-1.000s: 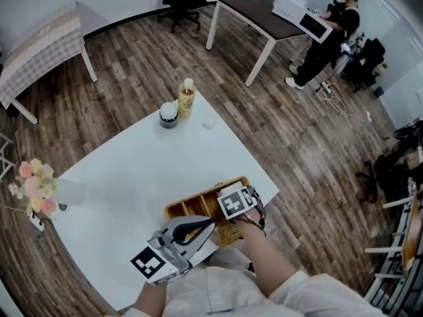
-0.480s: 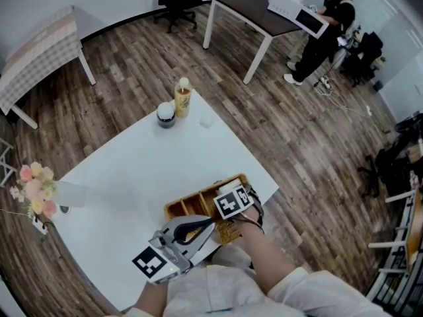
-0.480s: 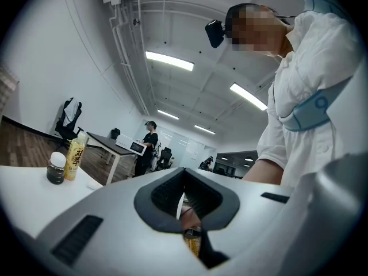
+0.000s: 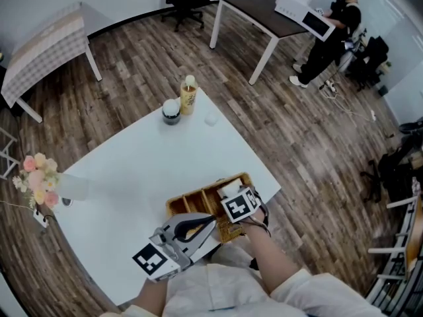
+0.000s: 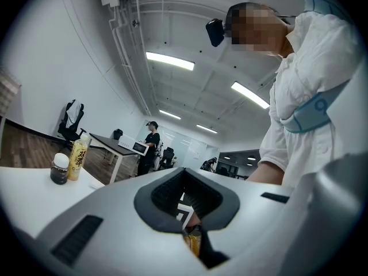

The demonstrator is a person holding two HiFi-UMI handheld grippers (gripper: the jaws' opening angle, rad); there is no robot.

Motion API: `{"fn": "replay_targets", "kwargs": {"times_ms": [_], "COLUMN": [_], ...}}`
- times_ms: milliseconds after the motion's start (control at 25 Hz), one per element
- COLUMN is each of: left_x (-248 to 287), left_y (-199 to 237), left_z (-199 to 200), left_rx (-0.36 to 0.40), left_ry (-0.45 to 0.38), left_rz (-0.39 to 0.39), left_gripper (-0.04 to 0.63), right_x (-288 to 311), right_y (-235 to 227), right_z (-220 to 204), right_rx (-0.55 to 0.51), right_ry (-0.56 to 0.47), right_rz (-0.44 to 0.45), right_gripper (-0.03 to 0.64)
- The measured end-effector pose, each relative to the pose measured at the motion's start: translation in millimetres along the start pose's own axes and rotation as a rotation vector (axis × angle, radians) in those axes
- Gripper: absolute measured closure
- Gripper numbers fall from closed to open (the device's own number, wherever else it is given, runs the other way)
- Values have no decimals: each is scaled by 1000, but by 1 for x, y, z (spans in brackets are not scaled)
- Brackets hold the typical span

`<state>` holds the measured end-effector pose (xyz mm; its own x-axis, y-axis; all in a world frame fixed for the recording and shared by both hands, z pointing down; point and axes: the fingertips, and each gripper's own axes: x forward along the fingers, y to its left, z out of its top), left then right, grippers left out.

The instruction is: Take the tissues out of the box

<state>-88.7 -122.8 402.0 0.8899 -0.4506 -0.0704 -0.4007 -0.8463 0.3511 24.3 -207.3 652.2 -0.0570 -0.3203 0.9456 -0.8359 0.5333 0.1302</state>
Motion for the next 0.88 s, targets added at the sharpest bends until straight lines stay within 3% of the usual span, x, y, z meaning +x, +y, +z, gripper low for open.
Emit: {"fn": "replay_targets", "kwargs": {"times_ms": [640,880], "left_x": [13,16], "left_y": [-15,-19], "left_z": [-3,-7], "left_rx": [23,30], "left_ry": [24,29], "left_rz": [27,51], "left_gripper": [594,594], "right_x": [-12,-19], "right_y": [4,2], "right_z": [-2,5], "right_rx": [111,310], "right_ry": [-77,-116], "right_rz": [207,425], "right_gripper": [321,321]}}
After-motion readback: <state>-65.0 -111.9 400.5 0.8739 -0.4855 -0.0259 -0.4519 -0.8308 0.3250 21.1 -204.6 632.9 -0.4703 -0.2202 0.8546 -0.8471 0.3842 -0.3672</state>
